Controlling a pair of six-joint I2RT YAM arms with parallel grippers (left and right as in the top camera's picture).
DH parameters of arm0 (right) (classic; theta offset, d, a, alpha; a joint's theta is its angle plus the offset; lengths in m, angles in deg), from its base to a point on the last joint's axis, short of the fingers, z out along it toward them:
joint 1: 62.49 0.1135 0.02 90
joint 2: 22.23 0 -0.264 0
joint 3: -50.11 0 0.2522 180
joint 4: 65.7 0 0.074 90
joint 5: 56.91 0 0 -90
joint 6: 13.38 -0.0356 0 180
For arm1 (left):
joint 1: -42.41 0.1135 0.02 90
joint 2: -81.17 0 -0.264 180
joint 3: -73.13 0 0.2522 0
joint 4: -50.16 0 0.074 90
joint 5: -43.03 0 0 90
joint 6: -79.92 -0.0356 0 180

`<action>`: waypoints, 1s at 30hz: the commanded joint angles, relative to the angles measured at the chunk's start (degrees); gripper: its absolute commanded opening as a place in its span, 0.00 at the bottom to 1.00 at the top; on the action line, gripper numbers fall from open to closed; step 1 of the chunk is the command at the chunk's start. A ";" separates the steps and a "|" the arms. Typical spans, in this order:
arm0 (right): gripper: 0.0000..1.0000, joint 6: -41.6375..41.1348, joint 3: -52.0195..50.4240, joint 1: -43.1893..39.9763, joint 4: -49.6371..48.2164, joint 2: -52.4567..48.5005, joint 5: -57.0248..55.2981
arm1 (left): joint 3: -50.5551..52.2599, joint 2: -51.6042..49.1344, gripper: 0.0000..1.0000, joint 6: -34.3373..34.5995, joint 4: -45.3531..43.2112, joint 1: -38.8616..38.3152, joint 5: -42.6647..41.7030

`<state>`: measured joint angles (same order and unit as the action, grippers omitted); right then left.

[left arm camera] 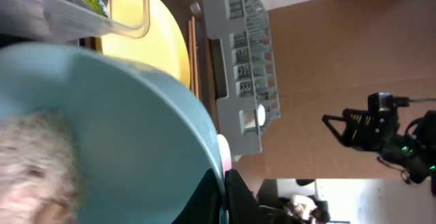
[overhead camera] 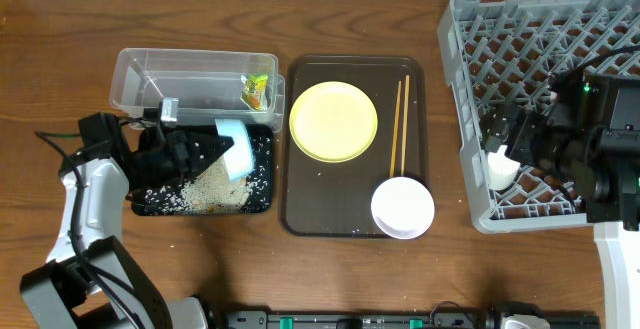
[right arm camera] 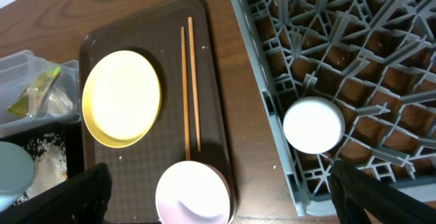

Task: Sort waste into correct bins and load items into the dishwasher rack
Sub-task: 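Carry the blue bowl over the black tray and tip out the rice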

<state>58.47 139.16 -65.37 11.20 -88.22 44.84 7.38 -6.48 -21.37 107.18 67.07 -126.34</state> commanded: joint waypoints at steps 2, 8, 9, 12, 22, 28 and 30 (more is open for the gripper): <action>0.99 1.07 0.35 0.28 -0.07 -0.28 -0.37 | 0.22 -0.35 0.06 -5.09 -2.03 -0.42 -4.37; 0.99 1.07 0.35 0.28 -0.02 -0.28 -0.37 | 0.61 -0.72 0.06 2.99 -3.61 -1.73 -3.02; 0.99 1.07 0.35 0.28 -0.02 -0.28 -0.37 | 0.66 -0.74 0.06 6.88 -3.74 -1.60 -3.91; 0.99 1.07 0.35 0.28 -0.02 -0.35 -0.37 | 0.74 -0.72 0.06 -0.09 -4.81 -2.40 -7.52; 0.99 1.07 0.35 0.28 -0.02 -0.35 -0.37 | 1.90 -1.09 0.06 -3.63 -5.90 -3.65 -8.31; 0.99 1.07 0.35 0.28 -0.02 -0.35 -0.37 | 1.95 -1.25 0.06 4.15 -5.86 -3.80 -1.22; 0.99 1.07 0.35 0.28 -0.02 -0.35 -0.37 | 1.95 -1.25 0.06 0.42 -5.90 -3.78 -5.16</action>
<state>58.47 139.13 -65.37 11.22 -88.48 44.84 9.06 -7.25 -18.12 101.13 63.33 -127.65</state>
